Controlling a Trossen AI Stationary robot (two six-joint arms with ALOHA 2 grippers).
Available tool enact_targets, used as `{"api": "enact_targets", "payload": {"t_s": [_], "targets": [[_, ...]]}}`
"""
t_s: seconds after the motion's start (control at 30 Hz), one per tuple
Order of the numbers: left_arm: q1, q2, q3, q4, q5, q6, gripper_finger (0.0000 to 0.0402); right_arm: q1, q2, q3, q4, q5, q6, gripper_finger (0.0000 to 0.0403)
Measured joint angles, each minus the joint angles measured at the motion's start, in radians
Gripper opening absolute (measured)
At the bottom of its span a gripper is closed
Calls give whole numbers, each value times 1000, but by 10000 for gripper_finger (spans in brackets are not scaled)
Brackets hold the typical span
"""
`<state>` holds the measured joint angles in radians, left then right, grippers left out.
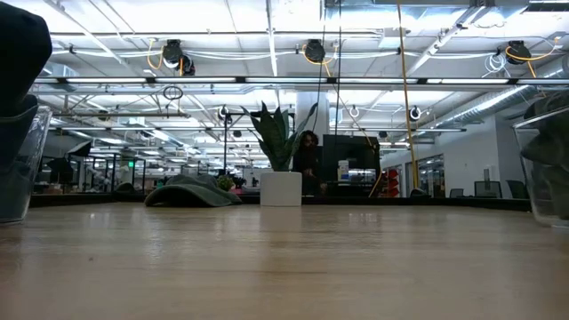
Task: Pick & Place hat
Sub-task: Put the gray cap into the right transparent bin
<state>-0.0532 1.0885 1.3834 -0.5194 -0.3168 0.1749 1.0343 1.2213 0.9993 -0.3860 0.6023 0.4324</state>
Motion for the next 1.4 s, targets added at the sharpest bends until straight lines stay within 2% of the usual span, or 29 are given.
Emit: {"api": "enact_targets", "payload": {"t_s": [0.07,0.17,0.27,0.33,0.47,0.63,0.73,0.83,1.0,1.07,1.17,1.27,1.4], "targets": [[0,0,0,0,0,0,63,-8,0,-18,82,68,-178,0],[0,0,0,0,0,0,62,-46,-18,-62,193,68,-391,0],[0,0,0,0,0,0,63,-125,-65,-141,373,1,-524,0],[0,0,0,0,0,0,62,-191,-105,-220,503,-89,-600,0],[0,0,0,0,0,-1,62,-342,-206,-356,705,-253,-685,0],[-4,0,0,54,27,-61,63,-486,-336,-428,816,-291,-719,0],[0,10,0,83,25,-54,63,-514,-389,-428,826,-293,-756,0],[10,28,0,64,-21,-64,63,-516,-412,-428,827,-314,-796,0],[40,79,0,-86,-32,-70,63,-516,-416,-428,834,-376,-848,0],[96,113,1,-182,-67,-144,63,-516,-416,-428,842,-388,-871,0],[255,172,0,-391,-74,-260,63,-516,-416,-428,844,-395,-890,0],[457,239,0,-531,27,-368,73,-516,-416,-428,850,-396,-896,0],[674,340,0,-562,122,-358,124,-516,-415,-428,849,-396,-909,0]]}}
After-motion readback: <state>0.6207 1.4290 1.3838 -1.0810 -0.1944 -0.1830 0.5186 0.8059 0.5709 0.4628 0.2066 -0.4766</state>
